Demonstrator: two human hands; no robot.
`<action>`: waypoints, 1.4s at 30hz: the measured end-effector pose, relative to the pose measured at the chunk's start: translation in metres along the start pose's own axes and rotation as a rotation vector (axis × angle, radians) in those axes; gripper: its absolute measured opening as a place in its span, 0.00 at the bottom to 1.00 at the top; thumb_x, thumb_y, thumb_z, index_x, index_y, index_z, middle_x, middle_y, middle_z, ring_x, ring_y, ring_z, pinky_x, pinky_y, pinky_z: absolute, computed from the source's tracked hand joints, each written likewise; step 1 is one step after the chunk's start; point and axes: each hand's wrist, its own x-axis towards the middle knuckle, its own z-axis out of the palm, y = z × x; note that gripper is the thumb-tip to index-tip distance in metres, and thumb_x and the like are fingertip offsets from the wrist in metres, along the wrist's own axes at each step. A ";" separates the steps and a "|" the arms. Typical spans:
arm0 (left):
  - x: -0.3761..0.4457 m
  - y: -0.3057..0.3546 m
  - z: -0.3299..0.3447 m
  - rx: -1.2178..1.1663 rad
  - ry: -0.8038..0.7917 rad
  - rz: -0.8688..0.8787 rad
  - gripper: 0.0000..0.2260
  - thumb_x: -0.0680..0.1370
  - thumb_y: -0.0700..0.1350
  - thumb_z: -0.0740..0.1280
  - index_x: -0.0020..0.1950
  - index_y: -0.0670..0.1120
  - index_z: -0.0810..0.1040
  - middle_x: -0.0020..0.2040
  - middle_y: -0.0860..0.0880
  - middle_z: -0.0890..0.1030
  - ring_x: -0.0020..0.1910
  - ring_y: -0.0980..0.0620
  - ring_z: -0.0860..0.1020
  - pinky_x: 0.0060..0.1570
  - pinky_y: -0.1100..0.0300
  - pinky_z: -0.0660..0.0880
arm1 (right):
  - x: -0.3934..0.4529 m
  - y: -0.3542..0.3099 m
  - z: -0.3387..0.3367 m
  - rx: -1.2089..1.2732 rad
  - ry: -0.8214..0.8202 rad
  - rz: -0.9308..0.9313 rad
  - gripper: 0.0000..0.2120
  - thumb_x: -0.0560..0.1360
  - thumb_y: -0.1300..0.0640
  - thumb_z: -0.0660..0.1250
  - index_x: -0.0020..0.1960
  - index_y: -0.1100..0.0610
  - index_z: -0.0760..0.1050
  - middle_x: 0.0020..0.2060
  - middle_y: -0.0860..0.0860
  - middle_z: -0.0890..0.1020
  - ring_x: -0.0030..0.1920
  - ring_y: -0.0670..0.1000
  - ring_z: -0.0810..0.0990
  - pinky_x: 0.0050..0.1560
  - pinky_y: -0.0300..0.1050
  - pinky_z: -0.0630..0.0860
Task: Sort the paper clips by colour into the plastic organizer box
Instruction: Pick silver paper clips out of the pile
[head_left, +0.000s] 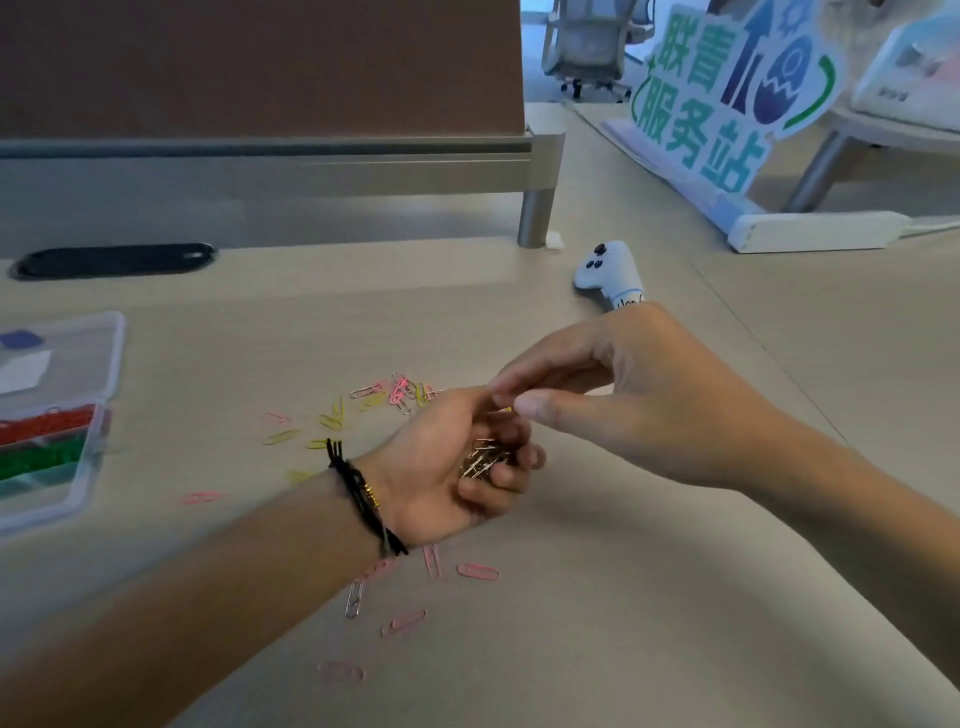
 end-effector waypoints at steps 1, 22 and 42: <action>-0.001 0.001 0.000 0.015 0.008 0.009 0.11 0.73 0.47 0.61 0.33 0.47 0.65 0.31 0.48 0.70 0.23 0.57 0.61 0.16 0.69 0.51 | -0.002 -0.001 -0.001 0.052 -0.007 0.021 0.08 0.76 0.64 0.72 0.52 0.55 0.86 0.43 0.44 0.87 0.45 0.39 0.85 0.49 0.32 0.78; -0.084 -0.069 0.004 0.656 -0.054 -0.010 0.20 0.84 0.48 0.56 0.34 0.42 0.72 0.31 0.45 0.70 0.21 0.57 0.58 0.20 0.65 0.49 | -0.112 -0.021 0.053 -0.600 -0.584 0.224 0.27 0.56 0.32 0.77 0.41 0.49 0.73 0.33 0.45 0.79 0.34 0.47 0.76 0.35 0.48 0.76; -0.097 -0.036 -0.036 1.784 0.595 0.679 0.03 0.77 0.52 0.66 0.44 0.58 0.76 0.24 0.54 0.72 0.29 0.56 0.71 0.32 0.58 0.65 | -0.062 0.016 0.061 -0.734 -0.111 -0.023 0.10 0.71 0.55 0.65 0.34 0.51 0.67 0.30 0.46 0.73 0.35 0.54 0.73 0.35 0.47 0.71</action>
